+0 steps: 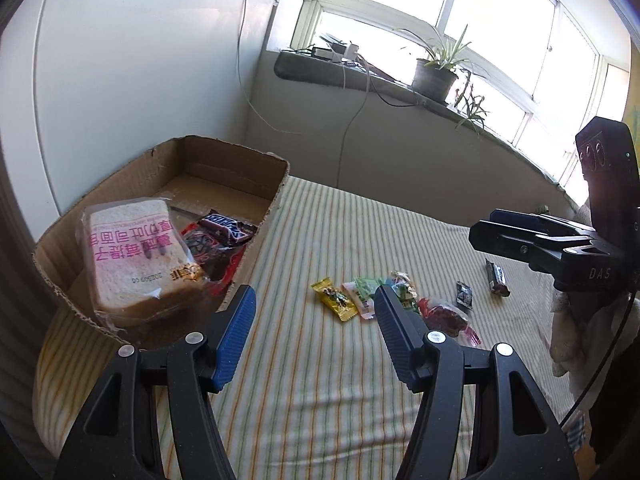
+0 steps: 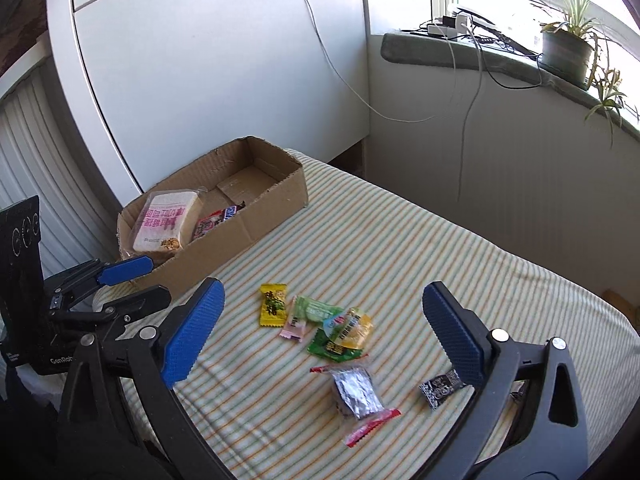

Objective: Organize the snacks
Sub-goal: 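Move both tools back over the snacks on the bedspread, then grasp the yellow candy with left tool while right tool grasps silver-red packet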

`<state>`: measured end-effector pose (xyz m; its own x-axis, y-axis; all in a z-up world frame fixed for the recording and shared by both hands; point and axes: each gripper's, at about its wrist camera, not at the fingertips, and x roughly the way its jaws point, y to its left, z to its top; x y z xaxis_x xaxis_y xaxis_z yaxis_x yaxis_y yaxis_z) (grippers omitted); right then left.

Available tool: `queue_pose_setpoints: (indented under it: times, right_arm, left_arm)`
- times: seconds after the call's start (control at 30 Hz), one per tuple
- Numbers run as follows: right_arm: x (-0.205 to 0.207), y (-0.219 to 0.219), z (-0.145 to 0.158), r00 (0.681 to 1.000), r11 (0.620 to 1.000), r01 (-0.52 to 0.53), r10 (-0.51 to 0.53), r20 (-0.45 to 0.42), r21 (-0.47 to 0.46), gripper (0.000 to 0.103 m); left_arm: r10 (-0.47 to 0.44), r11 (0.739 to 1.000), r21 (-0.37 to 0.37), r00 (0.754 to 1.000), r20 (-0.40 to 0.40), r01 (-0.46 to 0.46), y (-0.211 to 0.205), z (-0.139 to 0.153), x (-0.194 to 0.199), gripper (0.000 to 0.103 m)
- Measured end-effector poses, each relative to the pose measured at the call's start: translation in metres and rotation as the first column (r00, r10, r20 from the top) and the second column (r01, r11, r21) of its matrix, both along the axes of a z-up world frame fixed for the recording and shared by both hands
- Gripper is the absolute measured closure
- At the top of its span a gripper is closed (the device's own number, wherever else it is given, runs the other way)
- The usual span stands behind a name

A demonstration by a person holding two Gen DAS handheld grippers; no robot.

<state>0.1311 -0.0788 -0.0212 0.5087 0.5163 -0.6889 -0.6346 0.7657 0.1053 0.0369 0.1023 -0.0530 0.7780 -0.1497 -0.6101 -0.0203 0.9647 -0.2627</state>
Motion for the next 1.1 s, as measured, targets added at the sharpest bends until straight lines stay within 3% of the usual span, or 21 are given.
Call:
queue_pose_setpoints:
  times: [0.17, 0.33, 0.43, 0.6, 0.77, 0.9, 1.1]
  right_arm:
    - [-0.003, -0.031, -0.014, 0.999, 1.000, 0.021, -0.021, -0.030, -0.001, 0.002]
    - [-0.007, -0.045, -0.033, 0.997, 1.000, 0.008, -0.008, -0.078, -0.002, 0.002]
    - [-0.012, -0.043, -0.045, 0.996, 1.000, -0.011, 0.009, -0.091, -0.028, 0.010]
    - [-0.014, -0.034, -0.065, 0.992, 0.997, -0.051, 0.043, -0.121, -0.065, 0.026]
    - [-0.013, -0.028, -0.078, 0.990, 0.994, -0.066, 0.054, -0.129, -0.084, 0.028]
    - [-0.010, -0.027, -0.084, 0.990, 0.994, -0.066, 0.054, -0.134, -0.092, 0.037]
    - [-0.005, -0.030, -0.090, 0.988, 0.993, -0.068, 0.054, -0.144, -0.095, 0.037]
  left_arm:
    - [-0.050, 0.999, -0.005, 0.998, -0.030, 0.050, -0.019, -0.012, 0.011, 0.043]
    - [-0.082, 0.997, -0.013, 0.994, -0.067, 0.081, -0.028, -0.024, 0.021, 0.056]
    - [-0.088, 0.996, 0.005, 0.992, -0.090, 0.089, -0.034, -0.030, 0.030, 0.064]
    - [-0.076, 0.997, 0.023, 0.989, -0.125, 0.079, -0.038, -0.039, 0.047, 0.066]
    - [-0.052, 0.996, 0.060, 0.984, -0.168, 0.063, -0.043, -0.049, 0.064, 0.066]
    - [-0.032, 0.994, 0.095, 0.982, -0.188, 0.050, -0.044, -0.055, 0.073, 0.066]
    - [-0.037, 0.988, 0.136, 0.977, -0.211, 0.067, -0.050, -0.063, 0.082, 0.066]
